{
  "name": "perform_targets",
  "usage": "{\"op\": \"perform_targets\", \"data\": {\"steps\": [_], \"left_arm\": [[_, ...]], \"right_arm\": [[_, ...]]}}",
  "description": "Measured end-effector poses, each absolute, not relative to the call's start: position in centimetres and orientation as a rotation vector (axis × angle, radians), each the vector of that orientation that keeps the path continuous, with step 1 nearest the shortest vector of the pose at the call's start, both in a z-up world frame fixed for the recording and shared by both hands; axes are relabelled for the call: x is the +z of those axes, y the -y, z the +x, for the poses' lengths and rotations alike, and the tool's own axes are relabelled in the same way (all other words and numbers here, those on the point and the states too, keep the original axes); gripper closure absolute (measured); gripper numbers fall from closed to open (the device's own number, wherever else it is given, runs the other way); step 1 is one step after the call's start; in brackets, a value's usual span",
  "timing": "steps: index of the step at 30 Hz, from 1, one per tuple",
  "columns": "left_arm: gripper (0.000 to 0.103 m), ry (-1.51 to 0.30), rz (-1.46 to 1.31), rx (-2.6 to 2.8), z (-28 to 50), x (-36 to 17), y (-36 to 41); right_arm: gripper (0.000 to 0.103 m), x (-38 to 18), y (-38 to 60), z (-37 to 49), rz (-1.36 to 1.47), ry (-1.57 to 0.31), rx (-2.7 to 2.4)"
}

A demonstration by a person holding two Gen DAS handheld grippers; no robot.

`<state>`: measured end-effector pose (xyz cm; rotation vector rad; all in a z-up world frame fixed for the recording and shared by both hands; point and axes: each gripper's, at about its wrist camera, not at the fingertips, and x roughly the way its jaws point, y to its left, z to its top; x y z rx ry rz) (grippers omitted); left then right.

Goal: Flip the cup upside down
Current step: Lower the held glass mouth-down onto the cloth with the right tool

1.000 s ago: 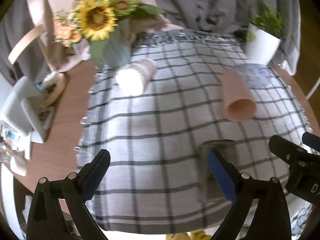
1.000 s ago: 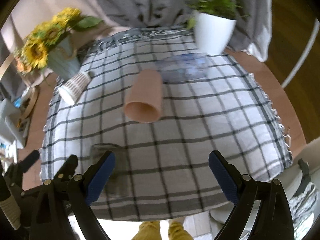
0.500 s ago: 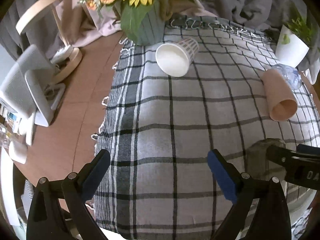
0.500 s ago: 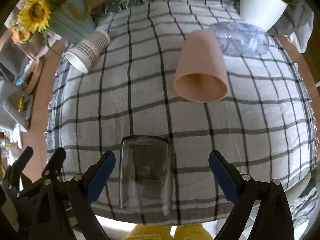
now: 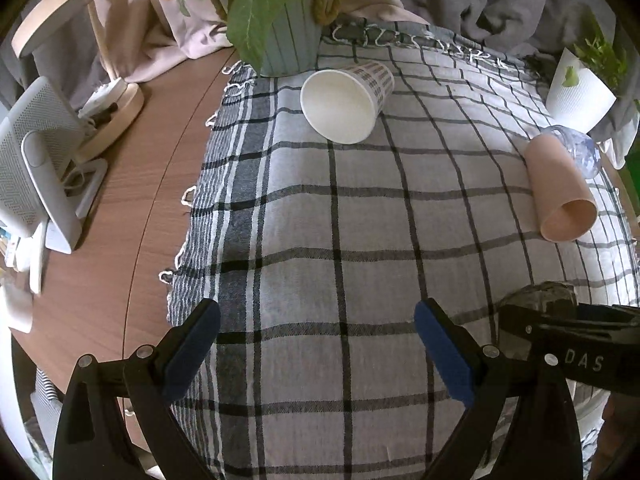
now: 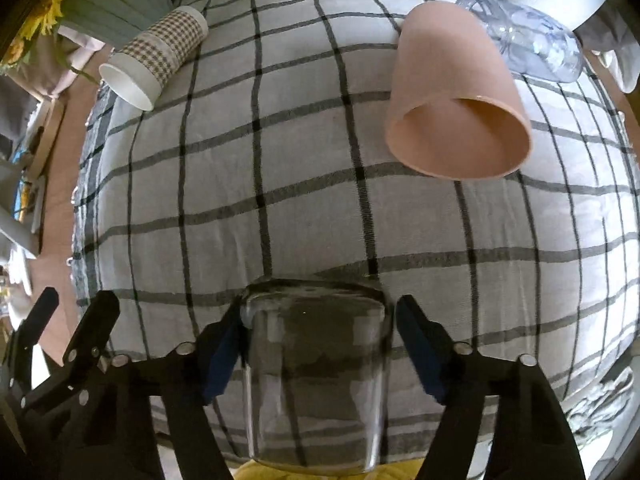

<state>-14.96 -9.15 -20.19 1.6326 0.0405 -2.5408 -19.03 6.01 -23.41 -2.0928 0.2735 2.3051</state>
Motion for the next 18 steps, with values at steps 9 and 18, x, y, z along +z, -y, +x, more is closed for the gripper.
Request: {"op": "perform_targets", "data": {"steps": [9,18], "left_arm": [[0.004,0.03,1.586,-2.571,-14.7,-19.3,8.4],[0.004,0.084,1.576,-2.599,-14.8,-18.9,6.8]], "right_arm": [[0.036,-20.1,-6.3,-16.1,-2.001,-0.264,2.398],[0.037,-17.4,-7.8,-15.7,-1.877,-0.197,2.467]]}}
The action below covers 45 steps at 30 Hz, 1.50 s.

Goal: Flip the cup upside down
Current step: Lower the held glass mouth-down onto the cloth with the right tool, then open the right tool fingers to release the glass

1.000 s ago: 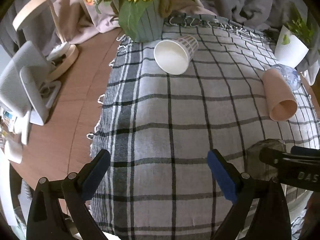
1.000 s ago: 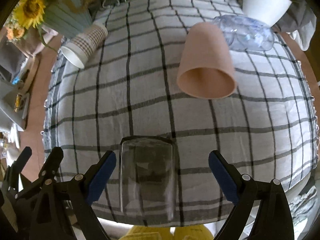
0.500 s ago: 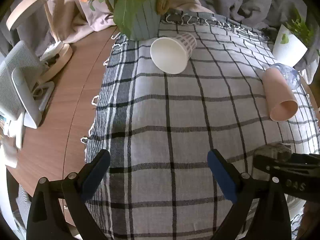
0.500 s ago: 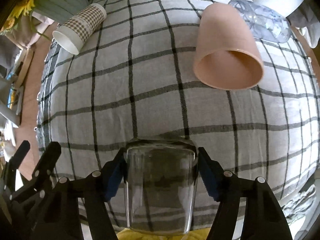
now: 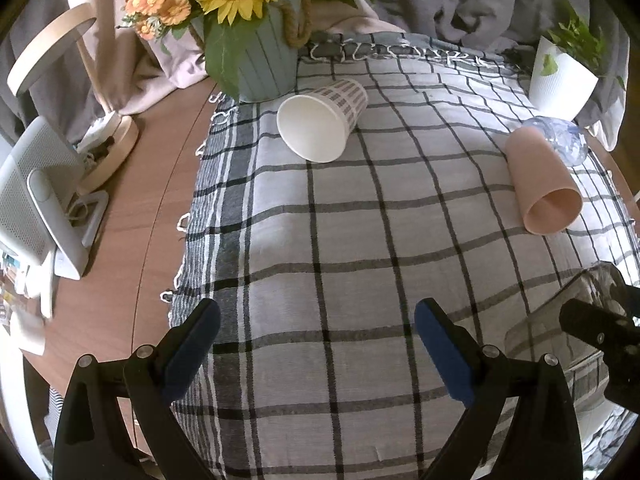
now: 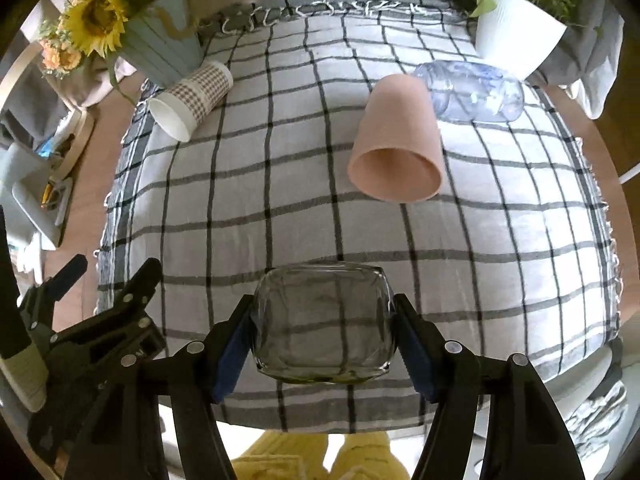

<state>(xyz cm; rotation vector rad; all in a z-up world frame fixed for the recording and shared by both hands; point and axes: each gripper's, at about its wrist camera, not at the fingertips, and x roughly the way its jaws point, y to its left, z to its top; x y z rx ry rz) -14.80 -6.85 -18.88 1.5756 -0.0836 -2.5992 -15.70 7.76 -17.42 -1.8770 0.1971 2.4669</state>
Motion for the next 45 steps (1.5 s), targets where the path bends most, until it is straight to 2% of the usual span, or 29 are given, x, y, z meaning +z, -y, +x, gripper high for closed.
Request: {"op": "perform_targets", "data": {"steps": [15,29,31,32,33,45], "left_arm": [[0.004,0.002,1.531,-2.594,-15.4,-18.6,6.9],[0.004,0.041,1.532,-2.583,-14.7,-18.9,5.5],[0.004,0.044,1.532,-2.578,-14.5,-18.8,5.4],[0.004,0.041,1.529,-2.576,-14.3,-18.7,5.4],[0.004,0.039,1.521,-2.575,-14.1,-18.6,5.4],[0.003,0.013,1.369,-2.629,-9.6,-13.0,3.3]], "right_arm": [[0.037,-17.3,-8.4,-16.8,-1.684,-0.159,2.54],[0.036,-18.9,-8.0,-15.9,-1.699,-0.102,2.564],[0.033,-18.9,-7.9,-15.8,-1.708,-0.099,2.571],[0.025,-18.8,-7.9,-15.7,-1.711,-0.1,2.58],[0.021,-18.6,-7.9,-15.5,-1.699,-0.094,2.594],[0.019,-11.4,-9.6,-10.0,-1.475,-0.079,2.737]]}}
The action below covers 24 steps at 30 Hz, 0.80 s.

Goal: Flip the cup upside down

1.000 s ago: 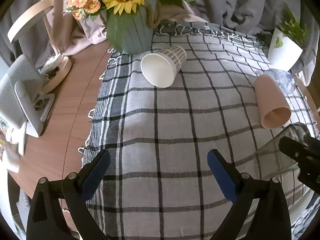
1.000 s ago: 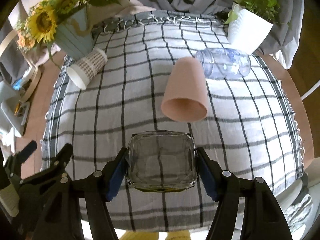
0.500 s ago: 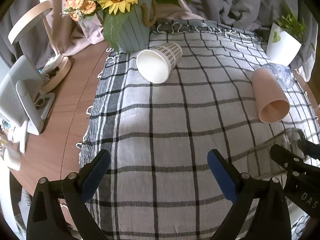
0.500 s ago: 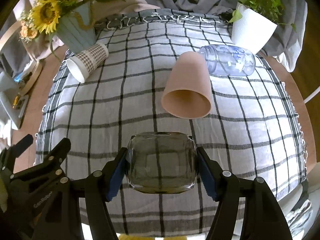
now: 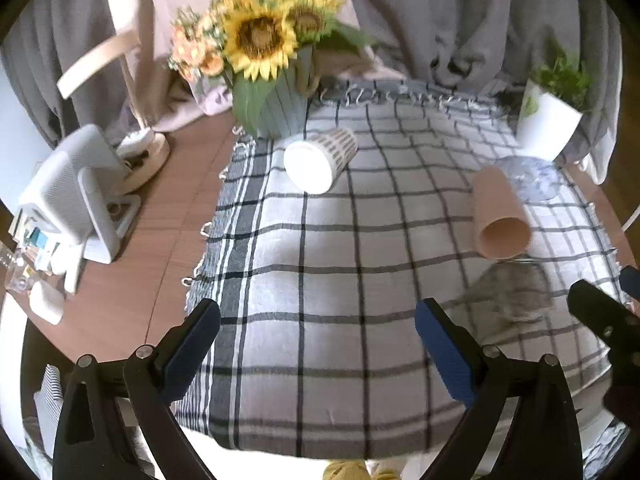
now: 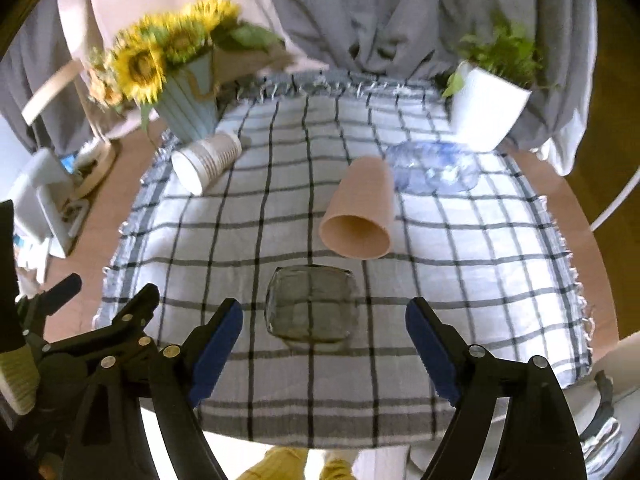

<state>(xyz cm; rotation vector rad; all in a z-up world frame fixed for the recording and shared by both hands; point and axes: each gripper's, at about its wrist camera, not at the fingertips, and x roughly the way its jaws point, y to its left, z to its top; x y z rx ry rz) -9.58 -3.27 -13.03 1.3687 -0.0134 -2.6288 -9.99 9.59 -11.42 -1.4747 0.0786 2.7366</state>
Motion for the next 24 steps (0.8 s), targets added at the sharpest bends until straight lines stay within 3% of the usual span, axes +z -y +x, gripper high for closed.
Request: {"op": "perform_targets", "data": {"steps": [9,24], "left_arm": [[0.001,0.002,1.231,-2.692,-3.7,-8.4,-0.3],[0.001,-0.006,1.078,-2.771,3.1,-3.9,-4.3]], "right_arm": [[0.012,-5.8,-12.9,-3.0,-1.232,-0.137,2.83],[0.011,-2.6,-15.9,4.3,-1.101,-0.217,2.913]]}}
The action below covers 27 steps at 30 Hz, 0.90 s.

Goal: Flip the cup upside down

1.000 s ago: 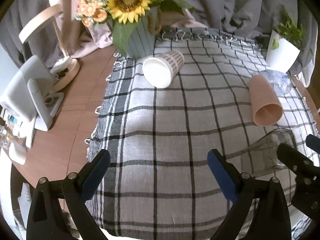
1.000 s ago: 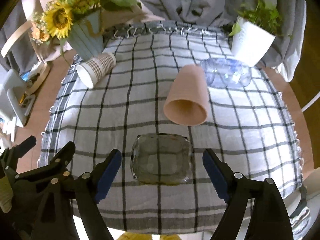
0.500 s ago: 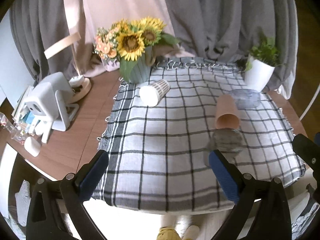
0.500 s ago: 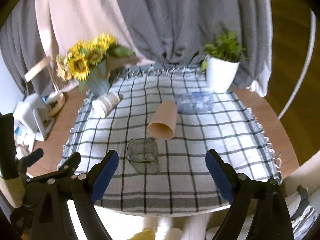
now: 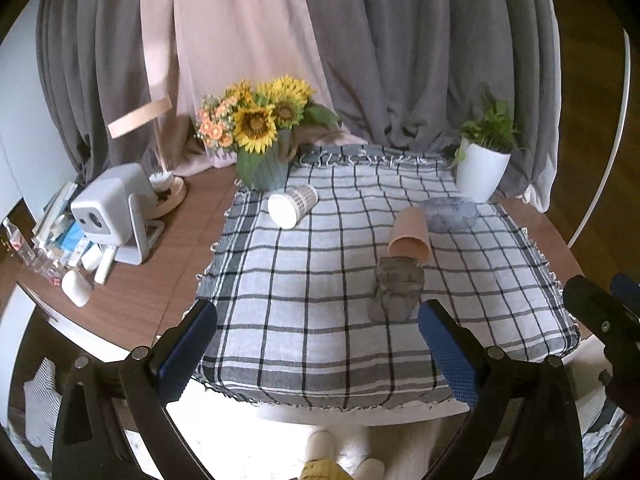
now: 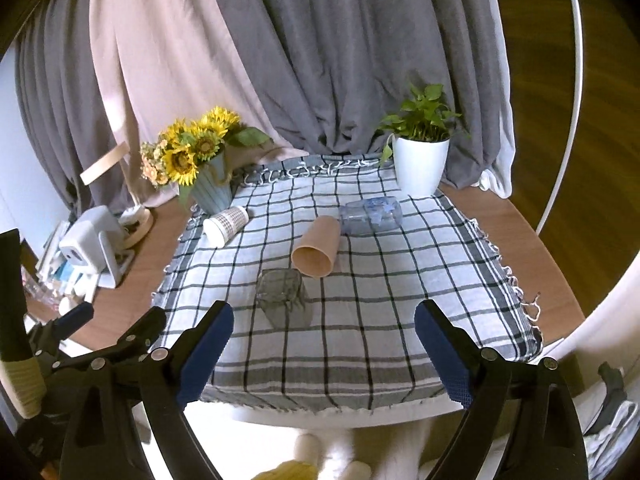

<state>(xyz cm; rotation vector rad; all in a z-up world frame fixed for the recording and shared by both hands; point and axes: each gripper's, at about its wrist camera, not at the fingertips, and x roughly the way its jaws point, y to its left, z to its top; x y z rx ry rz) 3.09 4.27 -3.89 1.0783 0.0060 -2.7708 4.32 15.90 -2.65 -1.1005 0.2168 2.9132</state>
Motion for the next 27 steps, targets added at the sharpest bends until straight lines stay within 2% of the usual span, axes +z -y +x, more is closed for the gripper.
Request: {"op": "perform_targets", "data": {"steps": [27], "left_arm": [[0.001,0.018,1.036,-2.807,4.0,-3.0,-6.9]], "right_arm": [[0.011,-1.7,-18.1,6.3,-1.043,-0.205,2.896]]}}
